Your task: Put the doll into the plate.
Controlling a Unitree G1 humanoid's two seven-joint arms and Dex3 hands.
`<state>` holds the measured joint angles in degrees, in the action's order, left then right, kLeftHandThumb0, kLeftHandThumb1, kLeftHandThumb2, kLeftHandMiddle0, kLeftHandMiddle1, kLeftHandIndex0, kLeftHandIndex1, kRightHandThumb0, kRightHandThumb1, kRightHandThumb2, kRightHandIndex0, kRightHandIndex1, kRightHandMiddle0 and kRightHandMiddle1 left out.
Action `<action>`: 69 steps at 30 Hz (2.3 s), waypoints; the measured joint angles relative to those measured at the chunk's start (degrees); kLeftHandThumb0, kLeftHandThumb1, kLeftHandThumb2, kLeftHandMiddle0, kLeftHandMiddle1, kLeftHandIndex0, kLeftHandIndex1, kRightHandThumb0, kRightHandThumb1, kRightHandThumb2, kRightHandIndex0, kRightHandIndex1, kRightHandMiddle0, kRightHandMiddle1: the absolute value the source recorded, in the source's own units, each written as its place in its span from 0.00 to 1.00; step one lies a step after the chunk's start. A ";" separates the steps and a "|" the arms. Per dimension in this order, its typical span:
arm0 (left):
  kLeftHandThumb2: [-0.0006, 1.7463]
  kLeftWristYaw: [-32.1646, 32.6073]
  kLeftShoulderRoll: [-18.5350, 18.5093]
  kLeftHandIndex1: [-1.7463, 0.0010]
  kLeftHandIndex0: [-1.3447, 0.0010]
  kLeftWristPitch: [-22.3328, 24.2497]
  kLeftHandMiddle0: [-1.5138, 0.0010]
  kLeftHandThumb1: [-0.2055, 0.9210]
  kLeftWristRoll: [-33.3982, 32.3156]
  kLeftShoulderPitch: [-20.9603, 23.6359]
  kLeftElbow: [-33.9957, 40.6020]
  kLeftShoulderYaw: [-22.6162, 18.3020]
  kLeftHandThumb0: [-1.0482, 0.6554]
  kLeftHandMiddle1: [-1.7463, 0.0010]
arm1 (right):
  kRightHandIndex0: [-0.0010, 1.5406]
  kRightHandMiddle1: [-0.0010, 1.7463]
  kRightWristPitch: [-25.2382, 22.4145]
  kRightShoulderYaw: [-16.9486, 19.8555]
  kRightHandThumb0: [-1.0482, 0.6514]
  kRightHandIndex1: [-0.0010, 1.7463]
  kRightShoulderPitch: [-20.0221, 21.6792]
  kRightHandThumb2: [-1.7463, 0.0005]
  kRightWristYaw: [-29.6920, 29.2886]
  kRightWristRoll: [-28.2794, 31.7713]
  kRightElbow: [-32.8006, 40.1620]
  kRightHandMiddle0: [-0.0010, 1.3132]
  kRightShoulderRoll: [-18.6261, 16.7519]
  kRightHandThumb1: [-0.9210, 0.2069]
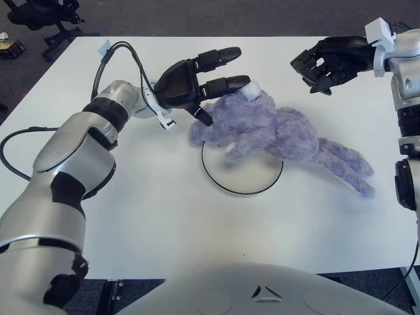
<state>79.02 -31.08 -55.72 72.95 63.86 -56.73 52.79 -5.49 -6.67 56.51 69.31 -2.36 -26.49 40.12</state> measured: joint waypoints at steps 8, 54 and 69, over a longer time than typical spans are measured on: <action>0.09 -0.04 0.00 0.98 0.74 0.05 0.75 1.00 -0.28 -0.71 0.99 -0.04 0.25 0.98 | 0.63 1.00 0.09 0.96 0.47 1.00 -1.00 1.00 -0.09 1.39 0.04 0.67 0.09 0.10; 0.08 13.39 2.16 0.98 0.68 16.61 0.71 1.00 9.30 -1.00 4.13 3.72 0.33 0.99 | 0.64 1.00 7.47 2.93 0.49 1.00 -1.98 1.00 1.40 6.47 -5.07 0.69 1.00 0.10; 0.08 13.40 2.69 0.99 0.69 17.48 0.72 1.00 9.20 -1.14 4.14 3.63 0.31 1.00 | 0.64 1.00 7.48 2.93 0.50 1.00 -2.32 1.00 1.31 6.29 -4.67 0.69 1.18 0.10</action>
<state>92.41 -28.40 -38.24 82.15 62.72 -52.59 56.42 1.98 -3.74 54.19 70.62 3.93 -31.16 41.30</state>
